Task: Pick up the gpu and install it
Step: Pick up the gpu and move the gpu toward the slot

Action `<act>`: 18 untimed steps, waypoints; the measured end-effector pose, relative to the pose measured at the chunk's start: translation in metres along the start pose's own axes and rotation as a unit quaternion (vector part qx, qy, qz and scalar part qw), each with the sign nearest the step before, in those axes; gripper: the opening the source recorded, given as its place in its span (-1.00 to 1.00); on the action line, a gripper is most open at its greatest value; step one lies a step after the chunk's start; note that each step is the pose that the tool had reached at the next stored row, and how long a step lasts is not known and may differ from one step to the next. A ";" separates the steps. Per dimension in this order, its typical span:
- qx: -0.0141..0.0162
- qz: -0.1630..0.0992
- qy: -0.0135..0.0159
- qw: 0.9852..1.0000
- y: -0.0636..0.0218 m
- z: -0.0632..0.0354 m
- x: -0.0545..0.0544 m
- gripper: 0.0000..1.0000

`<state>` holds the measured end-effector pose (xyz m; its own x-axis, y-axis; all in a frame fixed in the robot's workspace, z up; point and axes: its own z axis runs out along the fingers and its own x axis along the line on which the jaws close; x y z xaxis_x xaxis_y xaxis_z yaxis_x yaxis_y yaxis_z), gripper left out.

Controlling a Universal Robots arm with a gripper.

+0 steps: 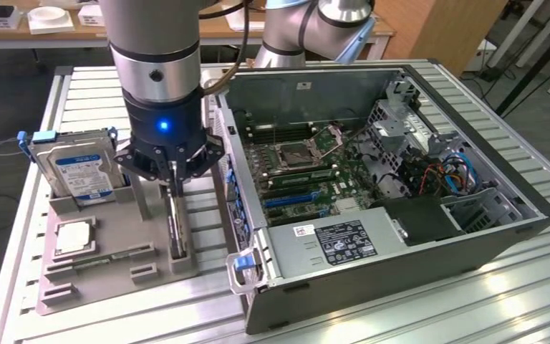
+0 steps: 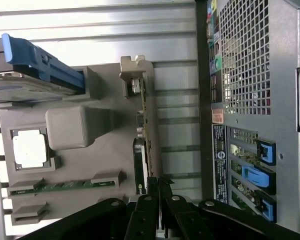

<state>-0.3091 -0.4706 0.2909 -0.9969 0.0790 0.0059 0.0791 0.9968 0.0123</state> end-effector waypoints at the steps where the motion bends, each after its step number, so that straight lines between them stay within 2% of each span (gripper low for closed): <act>1: 0.002 0.000 0.000 1.000 0.0005 0.0015 0.000 -0.70; 3: 0.006 0.000 0.000 1.000 0.0024 0.0046 0.000 -0.70; 6: 0.014 0.000 -0.001 1.000 0.0095 0.0082 0.001 -0.70; 7: 0.015 0.000 -0.001 1.000 0.0112 0.0086 0.001 -0.70; 11: 0.016 0.000 -0.004 1.000 0.0121 0.0099 0.003 -0.70; 16: 0.016 0.000 -0.013 1.000 0.0124 0.0124 0.008 -0.70; 18: 0.017 0.000 -0.016 1.000 0.0123 0.0133 0.010 -0.70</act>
<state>-0.3178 -0.4574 0.2778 -0.9965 0.0796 -0.0259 0.0802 0.9966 -0.0210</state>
